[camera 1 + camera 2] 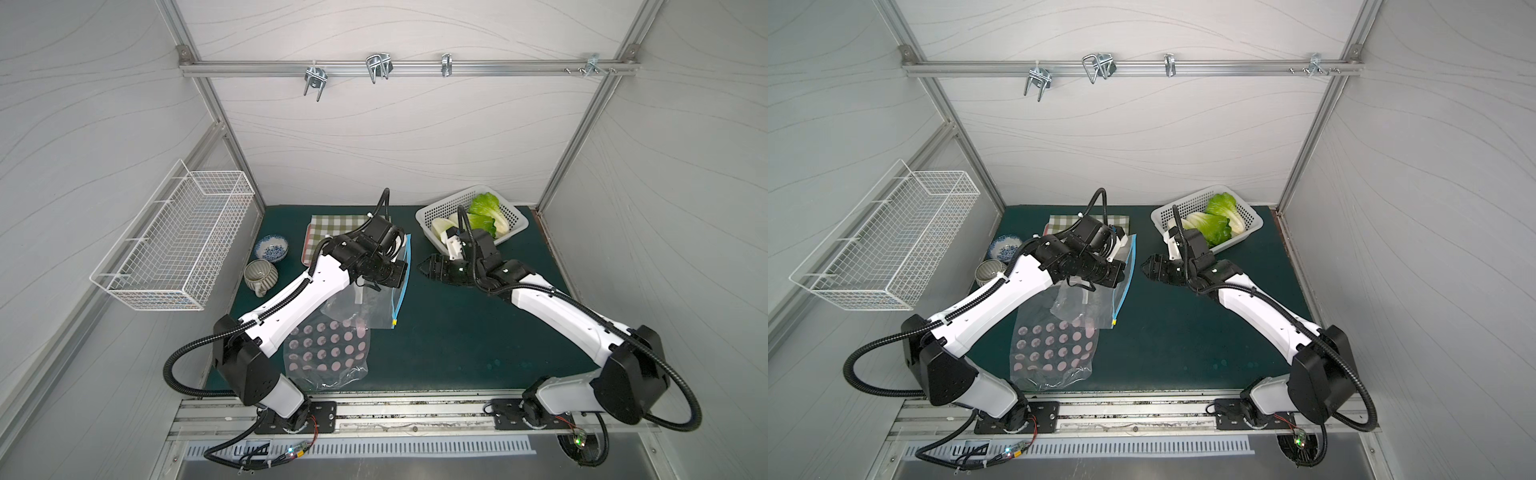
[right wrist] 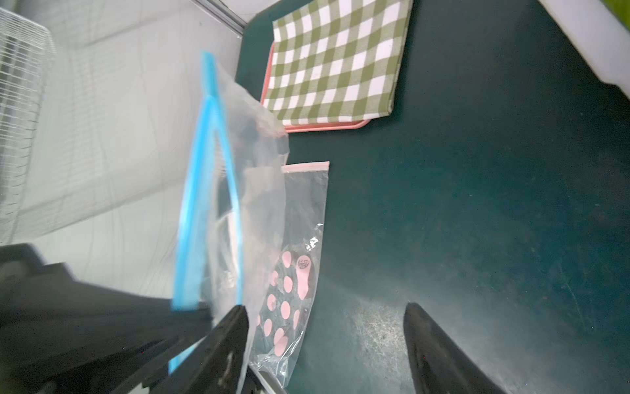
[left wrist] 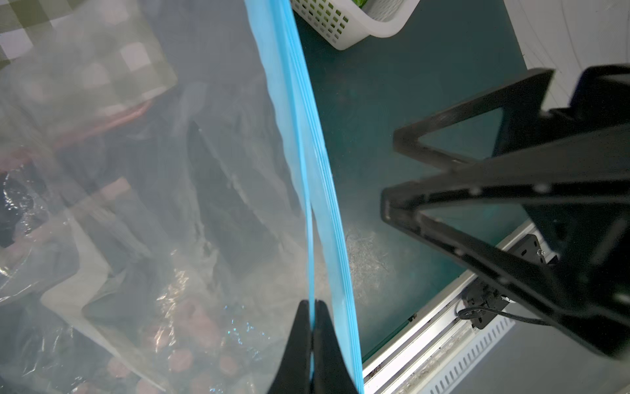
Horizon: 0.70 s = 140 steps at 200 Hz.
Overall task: Put the chinese cabbages into a zipper bag and zip it
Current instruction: Open the zipper food storage bag.
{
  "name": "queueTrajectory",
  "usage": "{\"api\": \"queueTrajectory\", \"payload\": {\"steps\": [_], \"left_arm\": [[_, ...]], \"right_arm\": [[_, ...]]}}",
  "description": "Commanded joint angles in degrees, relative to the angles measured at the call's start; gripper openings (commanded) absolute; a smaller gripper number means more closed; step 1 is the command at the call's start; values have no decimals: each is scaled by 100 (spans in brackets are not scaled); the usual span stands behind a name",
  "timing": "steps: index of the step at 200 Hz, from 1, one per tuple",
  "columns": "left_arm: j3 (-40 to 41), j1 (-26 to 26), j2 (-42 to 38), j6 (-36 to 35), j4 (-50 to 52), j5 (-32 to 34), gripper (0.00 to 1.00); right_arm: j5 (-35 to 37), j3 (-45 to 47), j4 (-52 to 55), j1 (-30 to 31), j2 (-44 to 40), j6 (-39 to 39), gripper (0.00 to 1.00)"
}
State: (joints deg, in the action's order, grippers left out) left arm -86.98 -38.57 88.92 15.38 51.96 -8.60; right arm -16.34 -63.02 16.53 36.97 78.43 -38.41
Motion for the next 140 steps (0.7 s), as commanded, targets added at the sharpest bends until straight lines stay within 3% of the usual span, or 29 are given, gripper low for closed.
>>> {"api": "queueTrajectory", "payload": {"steps": [1, 35, 62, 89, 108, 119, 140], "left_arm": [[-278, -1, 72, -10, -210, -108, 0], [-318, -2, 23, 58, -183, -205, 0], [-497, 7, -83, 54, 158, 387, 0], [-528, 250, -54, 96, 410, 702, 0], [-574, 441, 75, 202, 472, 853, 0], [-627, 449, 177, 192, 448, 864, 0], [-645, 453, 448, 235, 263, 512, 0]], "right_arm": [[-307, -23, -51, 266, -37, -247, 74], [56, -171, -78, 480, 555, -425, 71], [311, -125, -21, 172, 1007, -527, 67], [579, -224, 329, 4, 1130, -35, 67], [512, -416, 634, -6, 1152, 408, 69], [123, -547, 743, -14, 1111, 707, 71], [-257, -498, 621, -14, 328, 978, 79]]}}
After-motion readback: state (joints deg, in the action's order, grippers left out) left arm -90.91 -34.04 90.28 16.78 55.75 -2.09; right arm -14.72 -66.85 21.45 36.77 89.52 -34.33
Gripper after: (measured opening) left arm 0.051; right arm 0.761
